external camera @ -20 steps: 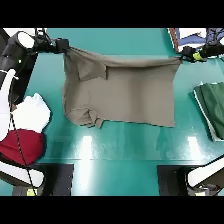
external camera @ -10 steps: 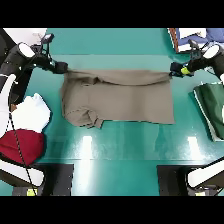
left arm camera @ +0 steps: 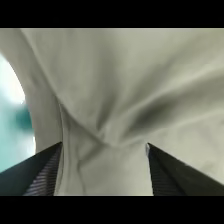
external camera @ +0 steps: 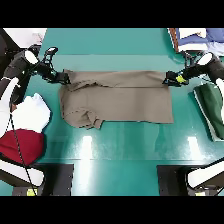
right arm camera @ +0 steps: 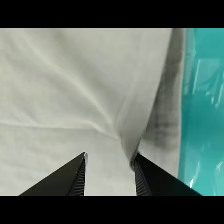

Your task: Fold the shirts.

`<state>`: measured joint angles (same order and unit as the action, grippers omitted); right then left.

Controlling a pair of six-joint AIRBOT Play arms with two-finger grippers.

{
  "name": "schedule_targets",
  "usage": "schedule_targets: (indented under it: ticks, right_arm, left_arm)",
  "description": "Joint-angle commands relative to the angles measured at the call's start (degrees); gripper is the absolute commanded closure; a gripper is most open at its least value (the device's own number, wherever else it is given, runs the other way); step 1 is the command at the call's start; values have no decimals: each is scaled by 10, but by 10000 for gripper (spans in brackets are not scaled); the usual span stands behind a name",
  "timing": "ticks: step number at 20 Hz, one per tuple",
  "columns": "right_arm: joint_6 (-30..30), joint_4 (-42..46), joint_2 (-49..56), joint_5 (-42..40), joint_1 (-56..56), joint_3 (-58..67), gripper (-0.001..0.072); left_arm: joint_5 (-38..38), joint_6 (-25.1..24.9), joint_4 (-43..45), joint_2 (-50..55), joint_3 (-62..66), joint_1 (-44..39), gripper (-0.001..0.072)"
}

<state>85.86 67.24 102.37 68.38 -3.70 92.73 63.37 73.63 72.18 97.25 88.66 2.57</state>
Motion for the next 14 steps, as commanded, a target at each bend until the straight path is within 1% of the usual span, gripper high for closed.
schedule_targets:
  ticks: [1, 3, 4, 6, 8, 11, 14]
  right_arm:
    - [-5, -2, -13, 52, 7, -3, 359]
    - [-31, -2, -41, 95, 17, -3, 360]
    - [-43, -2, -59, 115, 25, -7, 359]
    - [-58, -2, -108, 136, 40, -42, 360]
    - [-63, -2, -156, 144, 49, -96, 360]
    - [-76, -3, -222, 124, 54, -182, 361]
    - [-80, -3, -267, 97, 53, -238, 361]
  left_arm:
    - [49, 52, 31, -13, -2, 4, 86]
    - [81, 72, 28, -42, -4, 17, 86]
    - [95, 74, 22, -61, -13, 22, 86]
    - [105, 76, 21, -119, -73, 25, 86]
    - [87, 97, 0, -183, -170, 23, 86]
    - [29, 119, -83, -293, -368, 23, 85]
    - [-15, 119, -170, -366, -521, 23, 86]
